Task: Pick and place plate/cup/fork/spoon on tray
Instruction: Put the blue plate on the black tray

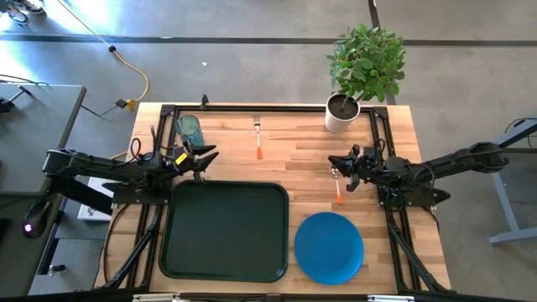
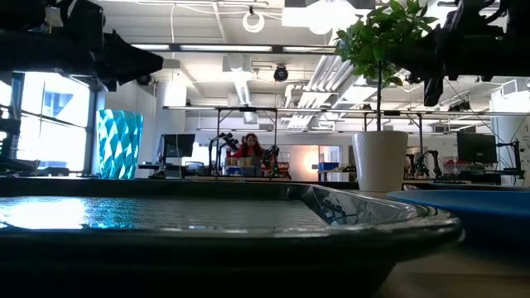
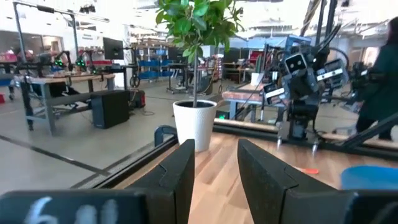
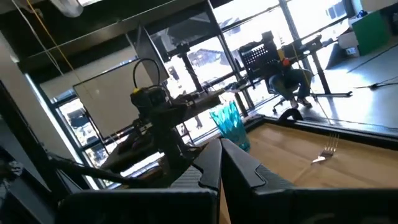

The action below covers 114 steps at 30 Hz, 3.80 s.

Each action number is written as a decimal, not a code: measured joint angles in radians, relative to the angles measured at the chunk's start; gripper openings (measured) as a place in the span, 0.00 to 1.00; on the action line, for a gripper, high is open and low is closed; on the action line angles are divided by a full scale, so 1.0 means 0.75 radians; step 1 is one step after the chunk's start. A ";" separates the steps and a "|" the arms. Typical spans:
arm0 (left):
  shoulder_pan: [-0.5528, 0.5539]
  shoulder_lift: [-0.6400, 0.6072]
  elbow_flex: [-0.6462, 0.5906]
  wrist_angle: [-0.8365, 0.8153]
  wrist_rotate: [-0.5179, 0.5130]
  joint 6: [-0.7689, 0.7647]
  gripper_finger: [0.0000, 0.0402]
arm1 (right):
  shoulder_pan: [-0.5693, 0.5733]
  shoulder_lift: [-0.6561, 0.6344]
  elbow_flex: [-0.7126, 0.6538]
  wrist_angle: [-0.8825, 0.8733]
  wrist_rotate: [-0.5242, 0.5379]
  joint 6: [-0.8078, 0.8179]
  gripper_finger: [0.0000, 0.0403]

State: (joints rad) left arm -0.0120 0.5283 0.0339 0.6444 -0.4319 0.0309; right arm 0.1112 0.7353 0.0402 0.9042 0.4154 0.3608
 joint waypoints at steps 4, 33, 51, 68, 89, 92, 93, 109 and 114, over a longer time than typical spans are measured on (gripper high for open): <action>0.000 0.063 0.054 -0.002 0.012 -0.078 0.28 | 0.000 0.120 0.093 -0.030 0.101 -0.076 0.00; -0.068 0.408 0.076 0.008 0.175 -0.398 0.28 | 0.030 0.427 0.651 -1.553 0.278 1.032 0.00; -0.047 0.652 0.138 0.189 0.123 -0.227 0.28 | 0.027 0.427 0.651 -1.569 0.236 0.904 0.00; 0.044 1.238 0.592 0.176 0.395 -0.235 0.28 | 0.077 0.427 0.651 -1.506 0.176 0.765 0.11; 0.186 0.808 0.447 -0.040 0.425 -0.035 0.28 | 0.355 0.427 0.652 -2.135 -0.538 1.166 0.39; 0.226 0.805 0.447 -0.073 0.425 -0.035 0.28 | 0.464 0.427 0.632 -2.144 -0.473 1.250 0.39; 0.237 0.807 0.447 -0.072 0.426 -0.035 0.28 | 0.496 0.427 0.621 -2.133 -0.463 1.267 0.39; 0.308 0.811 0.447 -0.108 0.482 -0.023 0.28 | 0.667 0.427 0.382 -1.615 -0.416 1.407 0.39; 0.307 0.811 0.447 -0.112 0.482 0.000 0.28 | 0.667 0.425 0.342 -1.589 -0.414 1.433 0.38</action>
State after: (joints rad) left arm 0.2184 1.1369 0.3691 0.5608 -0.0703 0.0307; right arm 0.6117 1.0543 0.2969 -0.2877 0.1051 1.4357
